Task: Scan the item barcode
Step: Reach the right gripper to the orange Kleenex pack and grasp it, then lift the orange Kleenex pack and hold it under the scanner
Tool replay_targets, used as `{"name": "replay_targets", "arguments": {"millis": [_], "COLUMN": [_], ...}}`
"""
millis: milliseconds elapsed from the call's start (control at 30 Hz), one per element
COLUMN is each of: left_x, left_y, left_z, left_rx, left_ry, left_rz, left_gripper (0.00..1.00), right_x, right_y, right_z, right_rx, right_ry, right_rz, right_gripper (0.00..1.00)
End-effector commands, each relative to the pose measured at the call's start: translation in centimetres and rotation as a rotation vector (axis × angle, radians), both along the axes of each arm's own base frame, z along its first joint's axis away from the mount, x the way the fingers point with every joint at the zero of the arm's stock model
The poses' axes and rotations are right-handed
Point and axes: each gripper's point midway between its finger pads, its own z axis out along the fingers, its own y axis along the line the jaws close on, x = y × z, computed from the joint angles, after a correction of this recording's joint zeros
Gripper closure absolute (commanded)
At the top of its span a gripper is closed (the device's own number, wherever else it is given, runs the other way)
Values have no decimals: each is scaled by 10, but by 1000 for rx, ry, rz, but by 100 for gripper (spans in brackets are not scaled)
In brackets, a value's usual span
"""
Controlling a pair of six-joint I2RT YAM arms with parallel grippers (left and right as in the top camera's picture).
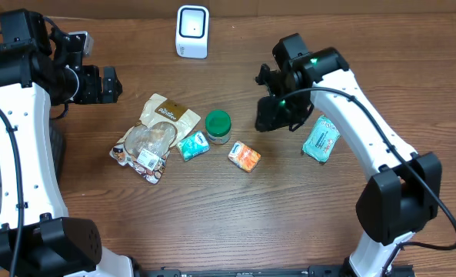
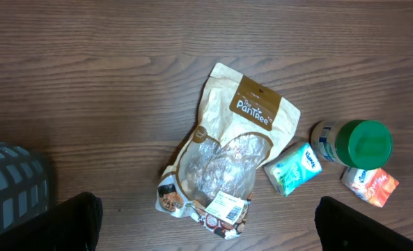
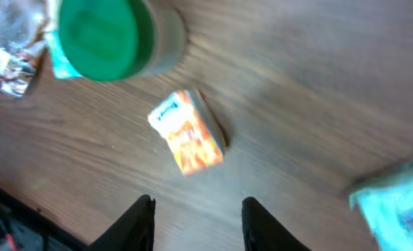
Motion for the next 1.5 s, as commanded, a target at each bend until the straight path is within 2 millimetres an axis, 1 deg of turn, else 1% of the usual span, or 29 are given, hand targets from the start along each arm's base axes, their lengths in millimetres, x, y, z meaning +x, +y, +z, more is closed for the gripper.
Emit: {"name": "replay_targets", "arguments": {"millis": [0,33,100,133,333,467,633,733,800,867,933,1000,1033,1067,1133,1167,1200,1267,1300,1367,1400,1433,1467], "left_x": [1,1,1,1,1,1,1,1,1,1,1,1,1,1,1,1,1,1,1,1,1,1,1], "left_y": [-4,-4,-4,-4,-4,-4,-4,-4,-4,-4,-4,-4,-4,-4,-4,-4,-4,-4,-4,-4,-4,-4,-4], "left_z": [10,10,10,10,10,10,10,10,10,10,10,10,10,10,10,10,10,10,10,10,10,10,10], "left_rx": [9,9,9,9,9,10,10,10,10,9,10,10,10,9,10,10,9,10,9,10,9,9,9], "left_ry": [-35,-35,-35,-35,-35,-35,-35,-35,-35,-35,-35,-35,-35,-35,-35,-35,-35,-35,-35,-35,-35,-35,-35], "left_rz": [-29,-29,-29,-29,-29,-29,-29,-29,-29,-29,-29,-29,-29,-29,-29,-29,-29,-29,-29,-29,-29,-29,-29], "left_gripper": [0,1,0,0,0,0,0,0,0,0,1,1,0,0,0,0,0,0,0,0,0,0,0], "right_x": [-22,-26,-29,-32,-37,-42,-41,-43,-44,-45,-48,-48,-48,-48,-56,-60,-62,-64,-63,-61,-61,-61,-60], "right_y": [9,9,8,8,8,11,13,18,18,17,16,16,16,16,28,37,42,56,63,71,75,76,74], "right_z": [-47,-59,-70,-81,-108,-118,-125,-124,-124,-124,-124,-124,-124,-124,-114,-102,-92,-59,-32,6,40,67,85], "right_rx": [15,15,21,25,45,77,95,127,126,122,121,117,116,115,197,276,325,464,559,691,813,903,960], "right_ry": [56,59,65,62,45,52,35,42,46,62,77,94,112,120,189,228,251,291,299,290,285,280,279], "right_rz": [110,112,112,112,103,97,84,88,86,62,58,16,-21,-39,-70,-65,-63,-49,-34,-3,31,56,65], "right_gripper": [47,45,43,43,44,48,49,55,62,67,76,83,95,96,96,96,96,96,96,96,96,96,96]}}
